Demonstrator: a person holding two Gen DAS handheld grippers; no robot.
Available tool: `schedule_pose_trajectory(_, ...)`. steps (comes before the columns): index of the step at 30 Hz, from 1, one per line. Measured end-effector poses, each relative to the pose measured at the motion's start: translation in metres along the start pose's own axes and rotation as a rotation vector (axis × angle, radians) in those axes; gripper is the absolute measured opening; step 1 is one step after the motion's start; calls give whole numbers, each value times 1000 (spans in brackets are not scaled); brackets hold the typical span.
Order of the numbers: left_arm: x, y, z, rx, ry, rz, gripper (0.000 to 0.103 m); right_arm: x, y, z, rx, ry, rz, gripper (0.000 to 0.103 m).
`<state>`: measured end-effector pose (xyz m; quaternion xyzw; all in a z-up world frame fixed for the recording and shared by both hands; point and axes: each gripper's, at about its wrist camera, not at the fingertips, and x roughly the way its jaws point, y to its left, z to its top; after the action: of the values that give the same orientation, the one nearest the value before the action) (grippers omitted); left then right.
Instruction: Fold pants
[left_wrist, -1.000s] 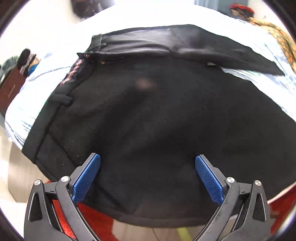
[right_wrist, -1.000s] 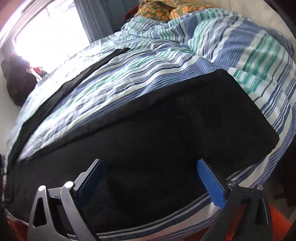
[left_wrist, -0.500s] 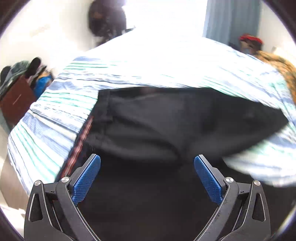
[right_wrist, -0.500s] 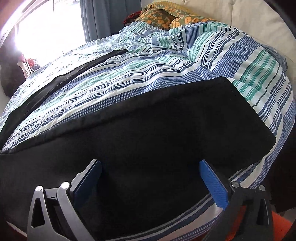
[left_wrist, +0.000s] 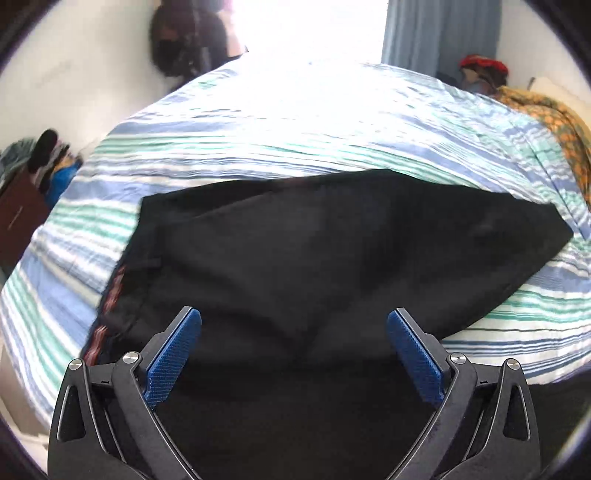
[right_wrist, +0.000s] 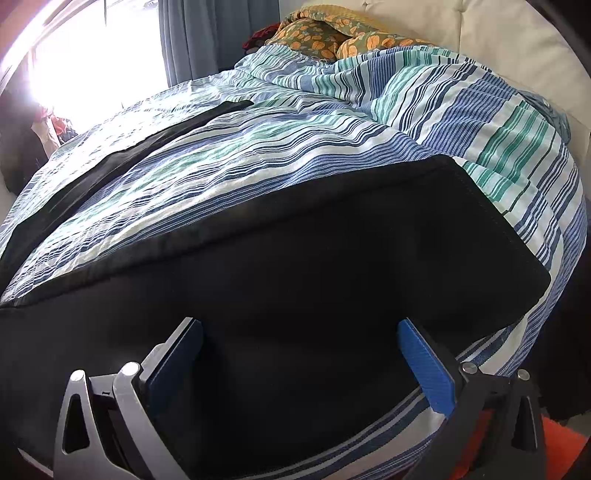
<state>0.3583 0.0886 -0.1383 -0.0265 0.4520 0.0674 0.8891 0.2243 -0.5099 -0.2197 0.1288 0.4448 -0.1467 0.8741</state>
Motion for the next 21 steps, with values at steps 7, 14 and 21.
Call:
schedule_pose_trajectory(7,48,-27,-22,147,95,66,102,-2,-1,-1,-6,-6,10,103)
schedule_pose_trajectory(14,39,-26,-21,142,110,87,102,-1,1,-2,-7,-8,5,103)
schedule_pose_trajectory(21,22,-39,-26,171,100,102,102,-2,1,-3,-13,-20,5,103)
